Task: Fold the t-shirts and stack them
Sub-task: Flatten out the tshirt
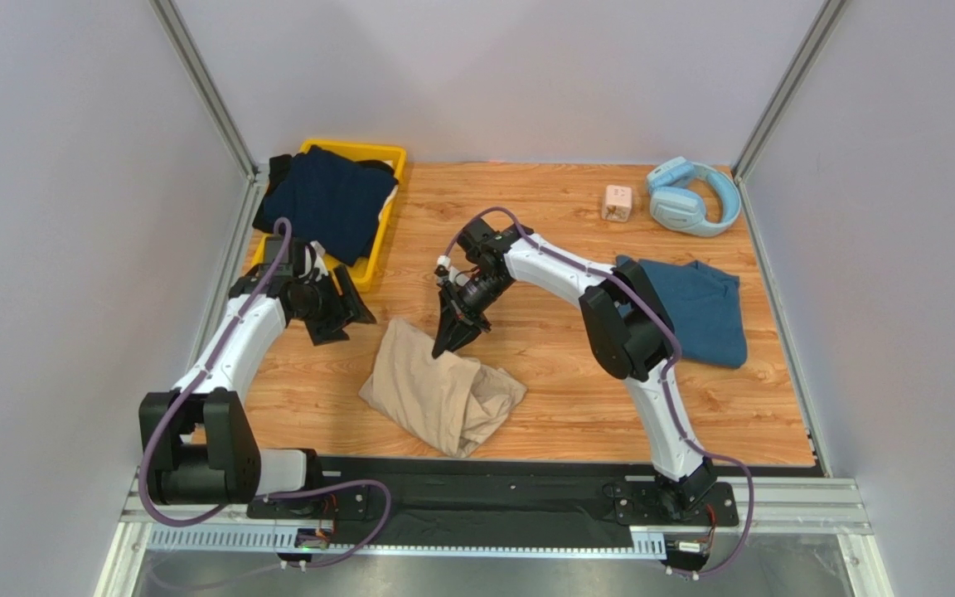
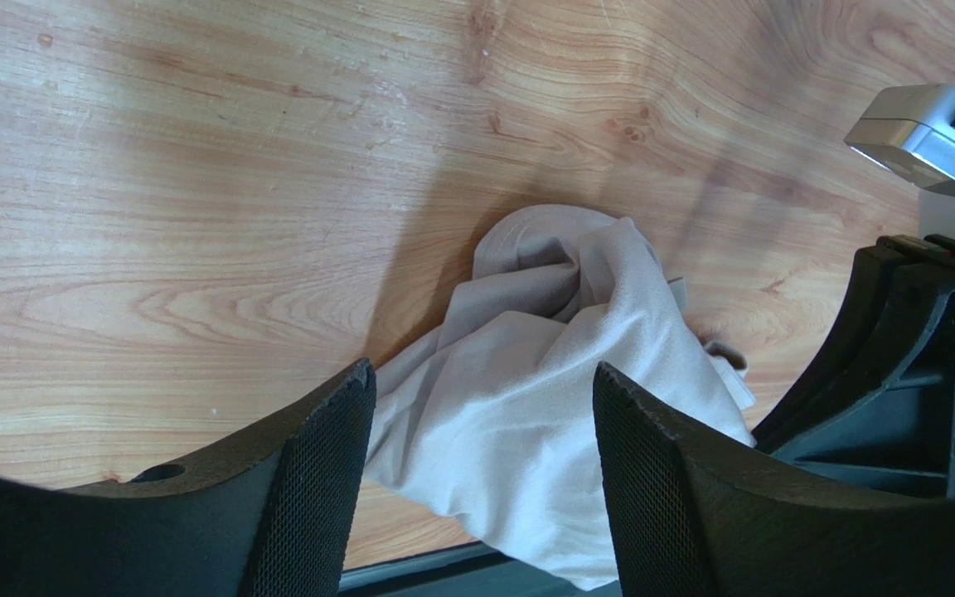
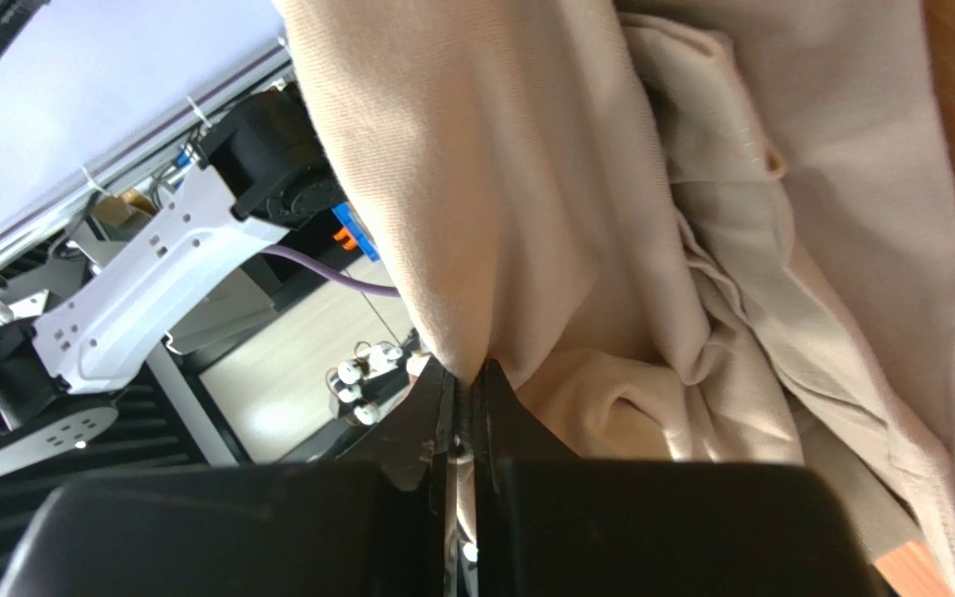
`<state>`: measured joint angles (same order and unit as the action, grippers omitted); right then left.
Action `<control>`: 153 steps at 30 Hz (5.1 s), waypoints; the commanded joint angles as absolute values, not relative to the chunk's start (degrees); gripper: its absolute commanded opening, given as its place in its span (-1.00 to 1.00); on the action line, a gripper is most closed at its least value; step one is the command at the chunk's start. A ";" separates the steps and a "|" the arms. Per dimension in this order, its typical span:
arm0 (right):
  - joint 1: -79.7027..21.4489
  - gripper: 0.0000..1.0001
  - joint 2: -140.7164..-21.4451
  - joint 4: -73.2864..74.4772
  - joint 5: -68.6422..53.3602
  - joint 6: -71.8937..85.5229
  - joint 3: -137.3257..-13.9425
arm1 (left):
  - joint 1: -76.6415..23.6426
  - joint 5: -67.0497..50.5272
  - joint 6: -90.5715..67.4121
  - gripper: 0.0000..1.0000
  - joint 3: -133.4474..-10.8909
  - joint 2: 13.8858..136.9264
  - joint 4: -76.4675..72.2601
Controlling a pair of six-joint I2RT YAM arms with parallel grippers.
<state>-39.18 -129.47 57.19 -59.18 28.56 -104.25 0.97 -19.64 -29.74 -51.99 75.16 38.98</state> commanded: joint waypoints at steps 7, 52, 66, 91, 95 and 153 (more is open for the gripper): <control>-30.18 -1.00 -124.64 60.02 -55.91 27.87 -108.18 | 1.32 -19.42 -28.92 0.41 -53.09 74.97 38.06; -41.75 -0.53 -147.14 56.88 -54.58 41.39 -134.48 | 1.93 -13.88 -25.93 0.42 -57.57 69.87 43.24; -33.67 -0.28 -129.82 52.12 -50.11 40.17 -127.98 | 1.93 -15.38 -26.28 0.42 -56.69 70.75 42.10; -25.49 -0.30 -137.90 59.68 -31.11 24.70 -116.10 | 2.02 -14.86 -26.54 0.41 -54.32 68.73 43.51; -25.31 -0.29 -138.78 58.36 -30.59 24.87 -115.84 | 2.02 -14.68 -26.63 0.41 -54.58 68.64 44.03; -17.32 -1.00 -112.33 47.03 -49.74 47.10 -138.07 | 1.93 -24.60 -28.30 0.41 -62.32 78.40 37.53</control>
<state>-18.59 -114.67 51.51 -44.05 40.23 -135.83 1.61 -22.13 -28.21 -60.84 77.76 38.96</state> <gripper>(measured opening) 0.011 0.703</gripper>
